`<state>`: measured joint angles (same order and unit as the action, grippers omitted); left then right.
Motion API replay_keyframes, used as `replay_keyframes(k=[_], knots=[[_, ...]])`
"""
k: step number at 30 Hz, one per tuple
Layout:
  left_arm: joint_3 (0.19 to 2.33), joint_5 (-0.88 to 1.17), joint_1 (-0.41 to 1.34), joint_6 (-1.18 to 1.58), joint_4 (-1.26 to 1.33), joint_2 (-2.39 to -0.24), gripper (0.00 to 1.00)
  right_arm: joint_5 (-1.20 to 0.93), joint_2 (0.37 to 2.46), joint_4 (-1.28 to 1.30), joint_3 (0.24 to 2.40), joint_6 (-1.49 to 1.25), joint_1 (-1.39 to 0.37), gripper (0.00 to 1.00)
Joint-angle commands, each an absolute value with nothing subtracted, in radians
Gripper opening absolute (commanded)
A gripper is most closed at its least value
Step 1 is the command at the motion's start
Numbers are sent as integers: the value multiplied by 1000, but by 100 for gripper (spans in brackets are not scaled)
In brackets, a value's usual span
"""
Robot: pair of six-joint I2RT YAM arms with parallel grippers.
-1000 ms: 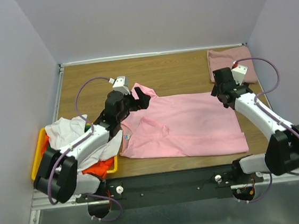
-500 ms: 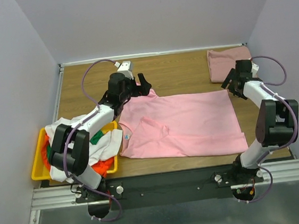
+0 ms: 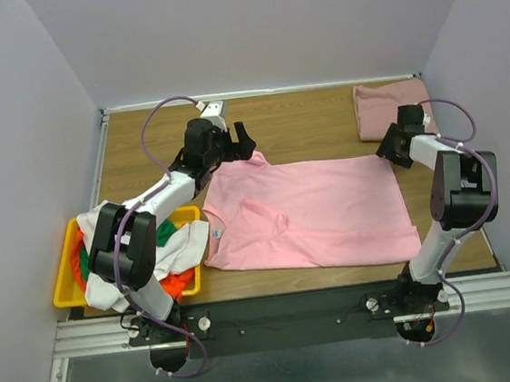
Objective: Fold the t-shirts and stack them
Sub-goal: Fold the tshirt
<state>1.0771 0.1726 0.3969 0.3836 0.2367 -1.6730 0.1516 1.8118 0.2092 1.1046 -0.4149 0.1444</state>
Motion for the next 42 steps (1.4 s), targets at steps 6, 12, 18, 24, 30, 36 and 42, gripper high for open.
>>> replay_keyframes(k=[6,12,18,24,30,36,42], knots=[[1098,204,383,350,218,-1693,94,109,1876,169,1146,-383,149,59],[1121,187,383,318,184,-1707,93,80,1916,153,1146,-376,150,55],[1129,160,383,299,164,-1704,93,71,1925,144,1141,-368,149,48],[1158,132,383,296,144,-1744,93,58,1925,143,1135,-364,149,27],[1249,42,383,272,104,-1821,91,68,1919,144,1123,-365,150,6],[1380,9,371,252,37,-1926,81,54,1910,144,1115,-368,150,5],[1511,8,357,247,-44,-2037,73,48,1908,144,1112,-367,150,5]])
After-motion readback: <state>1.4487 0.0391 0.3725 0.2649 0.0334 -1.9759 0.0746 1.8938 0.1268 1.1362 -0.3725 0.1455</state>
